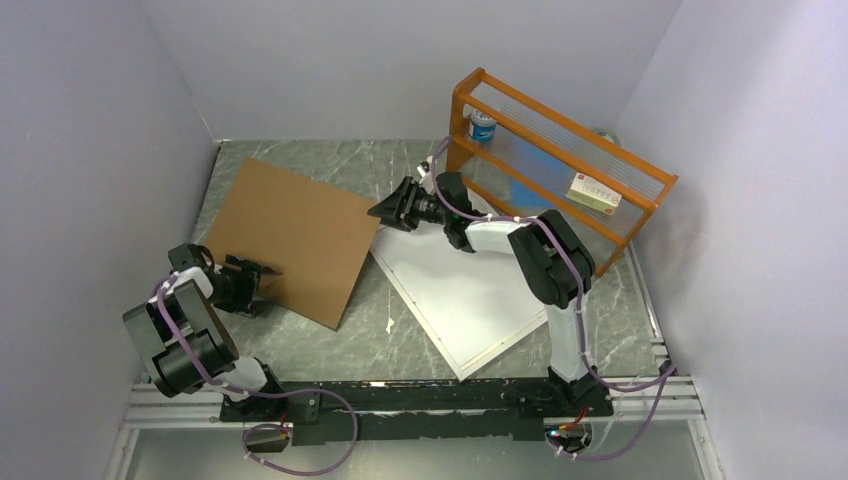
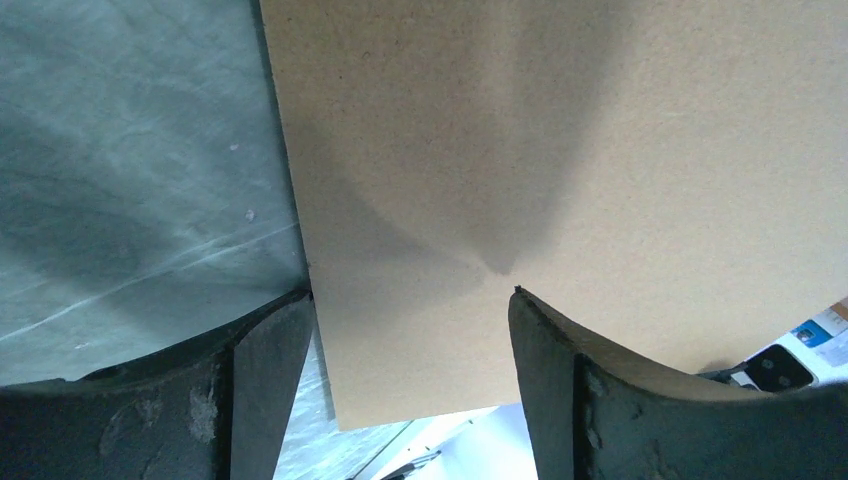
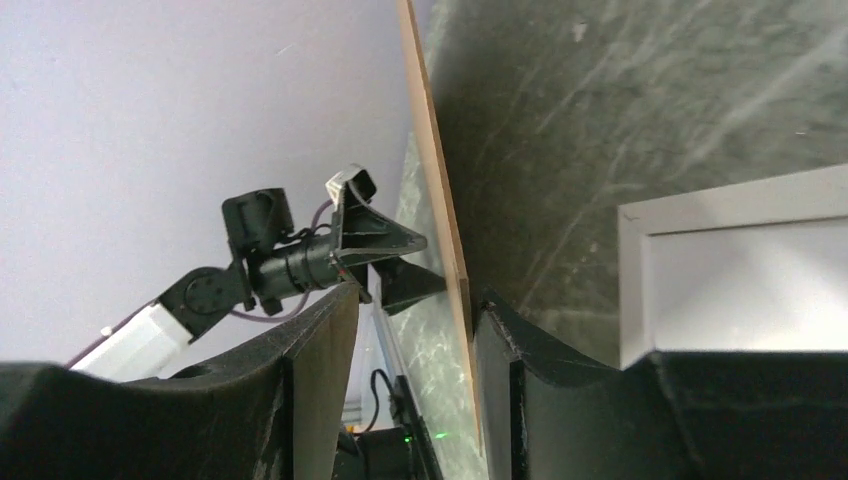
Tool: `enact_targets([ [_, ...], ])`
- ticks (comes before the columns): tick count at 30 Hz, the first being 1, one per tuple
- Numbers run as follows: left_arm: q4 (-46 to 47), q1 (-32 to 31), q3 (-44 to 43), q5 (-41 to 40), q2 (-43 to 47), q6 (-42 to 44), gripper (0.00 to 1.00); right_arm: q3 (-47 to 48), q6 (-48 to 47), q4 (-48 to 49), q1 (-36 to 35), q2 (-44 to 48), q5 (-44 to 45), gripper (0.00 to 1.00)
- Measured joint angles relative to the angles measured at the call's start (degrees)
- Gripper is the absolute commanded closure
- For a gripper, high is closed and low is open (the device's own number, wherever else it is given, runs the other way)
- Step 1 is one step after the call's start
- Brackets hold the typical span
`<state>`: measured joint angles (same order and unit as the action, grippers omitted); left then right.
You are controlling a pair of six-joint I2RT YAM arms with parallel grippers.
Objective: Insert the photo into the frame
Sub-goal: Pick up the photo frame item at the center of the board.
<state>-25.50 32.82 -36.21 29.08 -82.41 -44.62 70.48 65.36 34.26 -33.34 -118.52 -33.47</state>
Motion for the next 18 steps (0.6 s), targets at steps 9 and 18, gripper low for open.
enact_targets([
  [9, 1.53, 0.02, 0.81, 1.62, -0.04, 0.02, 0.21, 0.48, 2.01, 6.05, -3.21, -4.96, -1.62, 0.62],
  [18, 2.47, 0.0, 1.29, 3.02, 0.09, 0.04, 0.18, 1.07, -1.25, 5.4, -5.01, -5.09, -1.09, 1.0],
])
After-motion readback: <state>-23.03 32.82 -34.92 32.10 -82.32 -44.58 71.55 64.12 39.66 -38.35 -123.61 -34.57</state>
